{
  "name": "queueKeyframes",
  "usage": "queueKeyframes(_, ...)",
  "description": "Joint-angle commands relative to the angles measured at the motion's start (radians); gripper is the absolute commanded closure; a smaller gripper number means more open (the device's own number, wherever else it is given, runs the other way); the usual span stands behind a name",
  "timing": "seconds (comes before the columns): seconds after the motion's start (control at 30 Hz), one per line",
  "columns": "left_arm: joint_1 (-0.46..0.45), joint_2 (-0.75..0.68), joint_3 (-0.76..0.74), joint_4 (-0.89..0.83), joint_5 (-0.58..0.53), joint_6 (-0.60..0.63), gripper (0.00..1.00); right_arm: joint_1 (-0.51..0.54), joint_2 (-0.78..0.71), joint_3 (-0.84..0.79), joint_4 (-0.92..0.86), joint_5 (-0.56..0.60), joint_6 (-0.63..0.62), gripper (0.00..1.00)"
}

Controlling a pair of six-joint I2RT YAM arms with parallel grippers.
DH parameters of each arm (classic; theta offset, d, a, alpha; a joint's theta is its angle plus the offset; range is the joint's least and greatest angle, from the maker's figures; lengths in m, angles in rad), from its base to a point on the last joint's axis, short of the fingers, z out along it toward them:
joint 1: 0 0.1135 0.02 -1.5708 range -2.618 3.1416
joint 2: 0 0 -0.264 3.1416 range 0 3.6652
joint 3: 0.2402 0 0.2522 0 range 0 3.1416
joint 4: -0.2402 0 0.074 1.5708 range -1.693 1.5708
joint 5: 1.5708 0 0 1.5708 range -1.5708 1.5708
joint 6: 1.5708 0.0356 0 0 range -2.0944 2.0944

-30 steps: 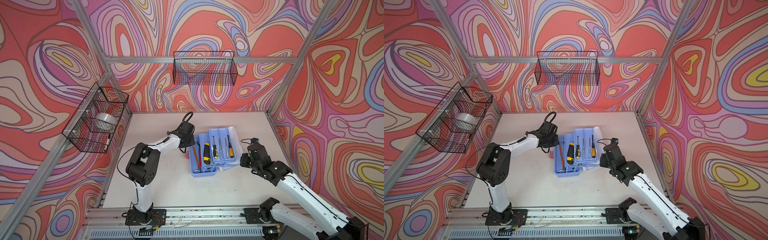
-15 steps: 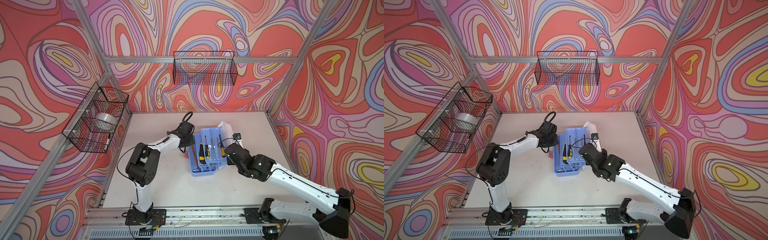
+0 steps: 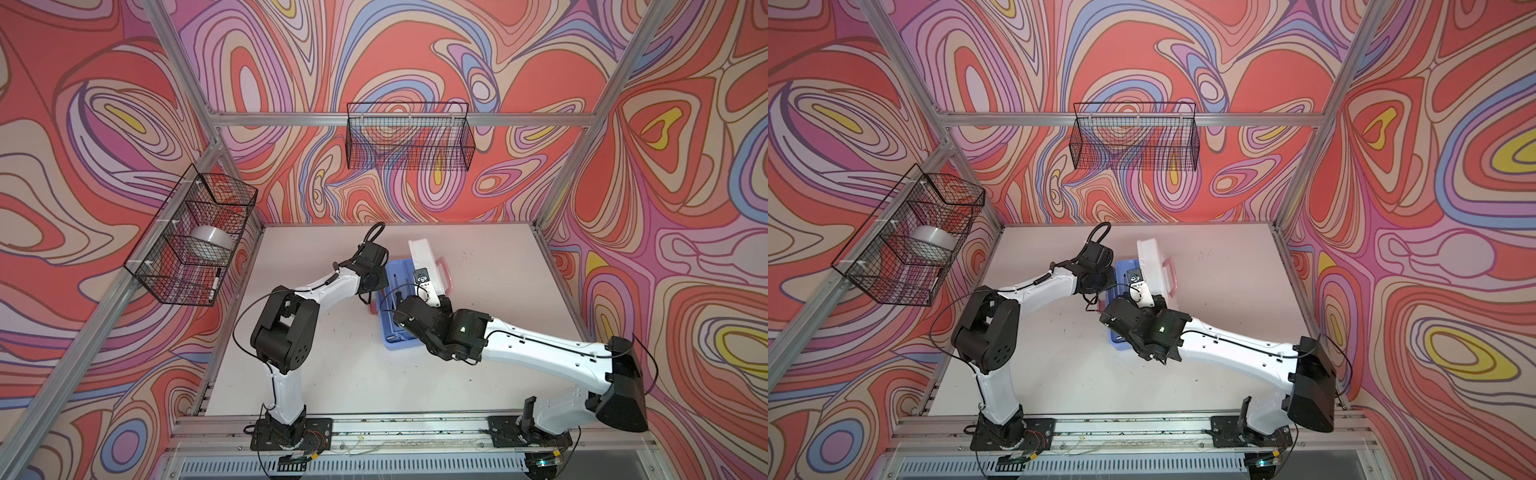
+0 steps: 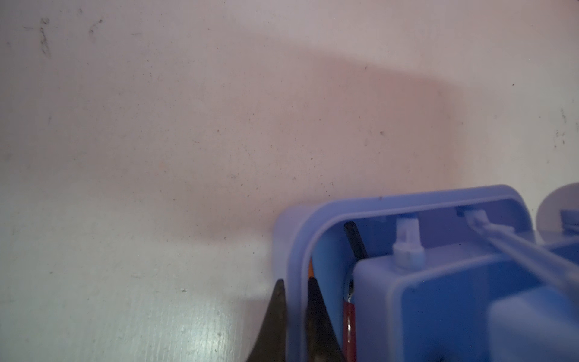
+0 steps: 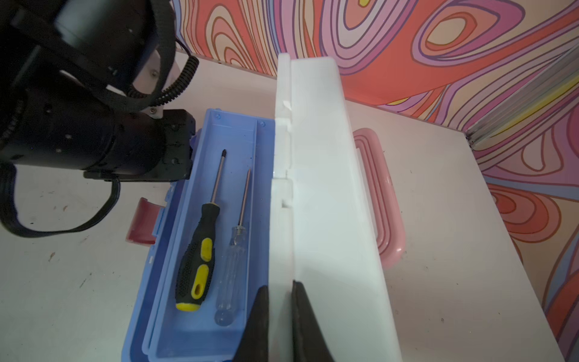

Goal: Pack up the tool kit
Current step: 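Swing the white lid over and down onto the box with the right gripper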

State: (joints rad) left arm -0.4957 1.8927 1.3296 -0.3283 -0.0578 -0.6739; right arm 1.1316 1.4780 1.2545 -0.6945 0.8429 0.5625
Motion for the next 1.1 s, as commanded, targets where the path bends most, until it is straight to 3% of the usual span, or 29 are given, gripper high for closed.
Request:
queueKeyframes(0.0, -0.035, -0.034, 0.017, 0.013, 0.106, 0.023, 1.00, 0.023, 0.042, 0.019, 0.116, -0.271, 0.037, 1.00)
queueKeyframes(0.17, -0.035, -0.038, 0.014, 0.022, 0.113, 0.020, 1.00, 0.025, 0.060, 0.023, 0.151, -0.331, 0.039, 0.94)
queueKeyframes(0.37, -0.035, -0.032, 0.015, 0.028, 0.120, 0.016, 1.00, 0.030, 0.071, 0.018, 0.181, -0.379, 0.033, 0.69)
queueKeyframes(0.5, -0.035, -0.033, 0.011, 0.031, 0.120, 0.010, 1.00, 0.030, 0.070, 0.010, 0.216, -0.418, 0.018, 0.60)
queueKeyframes(0.7, -0.036, -0.037, 0.010, 0.028, 0.117, 0.013, 1.00, 0.030, 0.033, 0.000, 0.247, -0.445, 0.005, 0.59)
queueKeyframes(1.0, -0.035, -0.063, 0.027, -0.015, 0.074, 0.055, 1.00, 0.030, -0.035, -0.055, 0.266, -0.389, 0.024, 0.59)
queueKeyframes(1.07, -0.035, -0.068, 0.041, -0.038, 0.056, 0.070, 0.91, 0.029, -0.045, -0.062, 0.272, -0.384, 0.025, 0.59)
